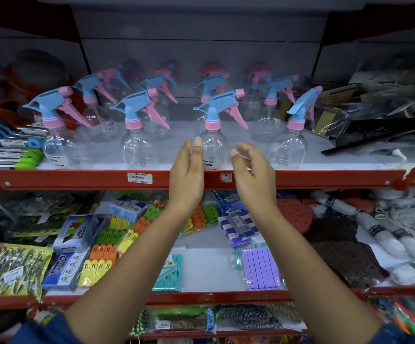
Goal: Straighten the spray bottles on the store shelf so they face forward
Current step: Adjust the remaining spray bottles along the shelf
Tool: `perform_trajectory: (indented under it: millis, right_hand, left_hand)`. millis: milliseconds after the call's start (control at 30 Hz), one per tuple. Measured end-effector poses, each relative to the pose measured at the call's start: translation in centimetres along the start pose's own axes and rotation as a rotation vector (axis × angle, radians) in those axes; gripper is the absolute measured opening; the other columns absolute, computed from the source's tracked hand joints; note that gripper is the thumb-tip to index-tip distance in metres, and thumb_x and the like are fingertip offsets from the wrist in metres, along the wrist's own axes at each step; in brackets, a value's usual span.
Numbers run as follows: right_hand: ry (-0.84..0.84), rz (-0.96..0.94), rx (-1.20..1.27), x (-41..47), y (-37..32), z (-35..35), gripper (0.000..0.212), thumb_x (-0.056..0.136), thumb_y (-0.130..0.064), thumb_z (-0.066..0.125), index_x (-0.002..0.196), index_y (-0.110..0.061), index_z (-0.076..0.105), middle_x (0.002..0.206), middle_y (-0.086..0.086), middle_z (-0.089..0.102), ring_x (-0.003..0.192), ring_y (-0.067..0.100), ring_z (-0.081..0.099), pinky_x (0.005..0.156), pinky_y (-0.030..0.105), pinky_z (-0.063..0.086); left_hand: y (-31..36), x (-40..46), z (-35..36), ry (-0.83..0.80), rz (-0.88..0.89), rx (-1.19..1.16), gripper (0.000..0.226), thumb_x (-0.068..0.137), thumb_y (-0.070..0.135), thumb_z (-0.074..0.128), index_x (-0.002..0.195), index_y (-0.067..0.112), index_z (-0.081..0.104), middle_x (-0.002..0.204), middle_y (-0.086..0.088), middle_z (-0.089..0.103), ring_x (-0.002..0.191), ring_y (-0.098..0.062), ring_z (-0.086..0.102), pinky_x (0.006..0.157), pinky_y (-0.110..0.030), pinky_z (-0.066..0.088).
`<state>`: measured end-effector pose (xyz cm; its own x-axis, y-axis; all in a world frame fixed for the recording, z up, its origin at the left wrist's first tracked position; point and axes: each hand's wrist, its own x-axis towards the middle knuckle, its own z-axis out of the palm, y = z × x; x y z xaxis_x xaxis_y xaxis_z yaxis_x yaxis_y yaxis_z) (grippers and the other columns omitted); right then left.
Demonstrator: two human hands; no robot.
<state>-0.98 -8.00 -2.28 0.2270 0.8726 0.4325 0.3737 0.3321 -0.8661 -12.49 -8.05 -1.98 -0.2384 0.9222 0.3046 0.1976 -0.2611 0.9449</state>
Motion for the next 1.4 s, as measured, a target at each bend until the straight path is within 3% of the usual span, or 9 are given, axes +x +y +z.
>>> perform_trajectory:
  millis: [67,133,233,300,433,567,767,1067,1400]
  right_hand:
    - [0.136,-0.055,0.019,0.2,0.6,-1.2,0.02,0.093,-0.022,0.054,0.11,-0.016,0.063,0.109,0.002,0.066,0.092,0.007,0.059,0.069,0.003,0.04]
    - [0.253,-0.104,0.037,0.6,1.4,-2.7,0.014,0.092,-0.017,0.054,0.103,-0.015,0.062,0.1,0.006,0.064,0.084,0.007,0.057,0.062,0.004,0.039]
    - [0.378,-0.165,0.017,1.7,2.6,-5.4,0.014,0.091,-0.015,0.053,0.102,-0.011,0.061,0.097,0.008,0.061,0.085,0.013,0.055,0.061,0.008,0.037]
    - [0.417,-0.163,-0.002,2.7,3.2,-7.0,0.017,0.093,-0.017,0.051,0.106,-0.01,0.059,0.1,-0.002,0.056,0.092,0.013,0.053,0.065,0.008,0.037]
    - [0.254,-0.034,-0.031,5.2,4.4,-9.6,0.036,0.098,-0.027,0.046,0.13,-0.013,0.049,0.132,0.001,0.049,0.118,0.011,0.046,0.083,-0.002,0.031]
    - [-0.022,0.121,-0.035,7.1,5.1,-10.6,0.048,0.098,-0.042,0.039,0.141,-0.02,0.04,0.149,-0.001,0.042,0.136,0.014,0.038,0.112,0.03,0.029]
    - [-0.102,0.113,0.034,6.5,4.9,-11.6,0.042,0.099,-0.04,0.04,0.133,-0.02,0.052,0.136,-0.003,0.055,0.123,0.01,0.048,0.106,0.031,0.036]
    - [-0.148,0.1,0.001,5.6,4.9,-12.9,0.049,0.099,-0.035,0.042,0.144,-0.018,0.04,0.15,-0.001,0.042,0.137,0.012,0.038,0.115,0.032,0.029]
    - [-0.18,0.071,-0.029,4.2,4.9,-13.0,0.049,0.1,-0.033,0.04,0.147,-0.019,0.034,0.151,0.0,0.041,0.138,0.013,0.038,0.105,0.021,0.027]
  left_hand:
    - [-0.5,-1.2,1.1,0.099,0.125,0.034,0.048,0.097,0.042,0.038,0.139,0.018,0.041,0.144,0.005,0.043,0.133,-0.008,0.037,0.113,-0.031,0.029]
    - [-0.8,-2.4,2.5,0.183,0.288,0.045,0.036,0.097,0.031,0.044,0.131,0.018,0.047,0.128,0.007,0.05,0.122,-0.004,0.045,0.105,-0.027,0.036]
    - [-0.6,-3.6,5.1,0.155,0.406,0.042,0.026,0.095,0.019,0.048,0.119,0.013,0.054,0.112,0.003,0.054,0.106,0.001,0.049,0.091,-0.016,0.039]
    - [-0.3,-3.9,7.1,0.059,0.375,0.009,0.024,0.094,0.02,0.049,0.116,0.014,0.056,0.11,0.003,0.056,0.105,-0.001,0.052,0.089,-0.02,0.043]
    - [0.6,-3.8,10.8,-0.114,0.212,-0.073,0.03,0.095,0.025,0.049,0.124,0.018,0.055,0.125,0.001,0.057,0.108,0.006,0.052,0.087,-0.009,0.04]
    - [1.7,-3.8,13.0,-0.19,0.05,-0.129,0.043,0.096,0.032,0.047,0.137,0.02,0.044,0.143,0.005,0.047,0.123,0.002,0.044,0.097,-0.009,0.032]
    - [2.4,-3.5,13.7,-0.18,-0.032,-0.16,0.048,0.095,0.042,0.044,0.137,0.02,0.046,0.145,0.005,0.046,0.133,-0.005,0.04,0.116,-0.033,0.028]
    - [3.2,-2.6,13.9,-0.227,-0.11,-0.164,0.052,0.093,0.053,0.037,0.139,0.028,0.042,0.148,0.009,0.042,0.135,-0.01,0.039,0.111,-0.027,0.026]
    - [2.8,-2.5,14.0,-0.228,-0.071,-0.073,0.055,0.094,0.05,0.038,0.143,0.023,0.037,0.151,0.005,0.038,0.139,-0.01,0.033,0.117,-0.033,0.024]
